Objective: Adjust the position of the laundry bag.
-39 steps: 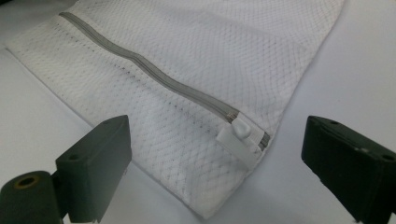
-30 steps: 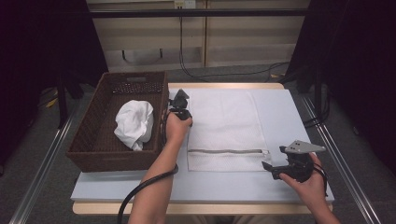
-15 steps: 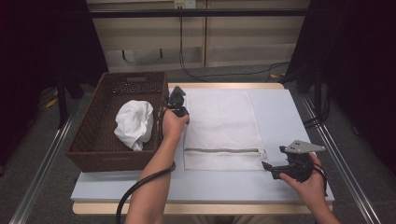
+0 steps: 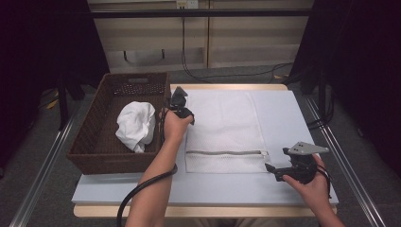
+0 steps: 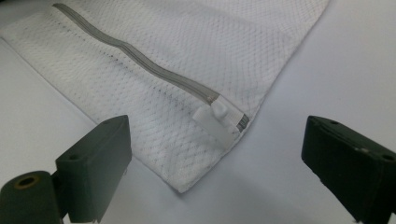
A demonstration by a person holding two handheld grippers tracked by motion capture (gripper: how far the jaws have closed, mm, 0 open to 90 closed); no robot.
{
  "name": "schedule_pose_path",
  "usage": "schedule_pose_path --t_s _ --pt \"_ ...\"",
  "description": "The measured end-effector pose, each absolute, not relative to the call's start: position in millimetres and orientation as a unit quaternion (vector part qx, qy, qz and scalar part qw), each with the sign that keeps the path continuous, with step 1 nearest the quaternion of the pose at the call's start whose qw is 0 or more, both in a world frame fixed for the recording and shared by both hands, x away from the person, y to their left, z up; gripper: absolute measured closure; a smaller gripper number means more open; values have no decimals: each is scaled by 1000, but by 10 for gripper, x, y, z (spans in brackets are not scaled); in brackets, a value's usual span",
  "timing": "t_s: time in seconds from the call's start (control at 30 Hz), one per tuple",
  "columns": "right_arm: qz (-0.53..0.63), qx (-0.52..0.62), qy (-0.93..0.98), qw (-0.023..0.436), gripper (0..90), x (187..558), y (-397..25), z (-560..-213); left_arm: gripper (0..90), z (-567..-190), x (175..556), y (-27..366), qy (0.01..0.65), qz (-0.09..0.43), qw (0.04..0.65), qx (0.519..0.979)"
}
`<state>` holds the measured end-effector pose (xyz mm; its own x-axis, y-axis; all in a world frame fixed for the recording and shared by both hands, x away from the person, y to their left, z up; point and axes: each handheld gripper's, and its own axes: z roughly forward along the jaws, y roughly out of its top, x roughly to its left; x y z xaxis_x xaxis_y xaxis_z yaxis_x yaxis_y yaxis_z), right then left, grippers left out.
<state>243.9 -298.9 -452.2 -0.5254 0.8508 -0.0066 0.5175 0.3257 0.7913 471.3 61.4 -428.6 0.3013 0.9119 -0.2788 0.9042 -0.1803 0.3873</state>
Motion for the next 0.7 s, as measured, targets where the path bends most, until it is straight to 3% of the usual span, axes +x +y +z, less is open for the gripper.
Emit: schedule_pose_path --t_s 0.1,0.4,0.7 --pt "382 437 785 217 78 2447 -2987 -4525 551 -4266 4691 601 591 9 258 764" --pt "383 437 785 216 78 2484 -2980 -4536 393 -4119 4581 521 562 24 287 775" --pt "383 433 788 211 78 2512 -2945 -4536 349 -4053 4421 387 534 3 308 788"
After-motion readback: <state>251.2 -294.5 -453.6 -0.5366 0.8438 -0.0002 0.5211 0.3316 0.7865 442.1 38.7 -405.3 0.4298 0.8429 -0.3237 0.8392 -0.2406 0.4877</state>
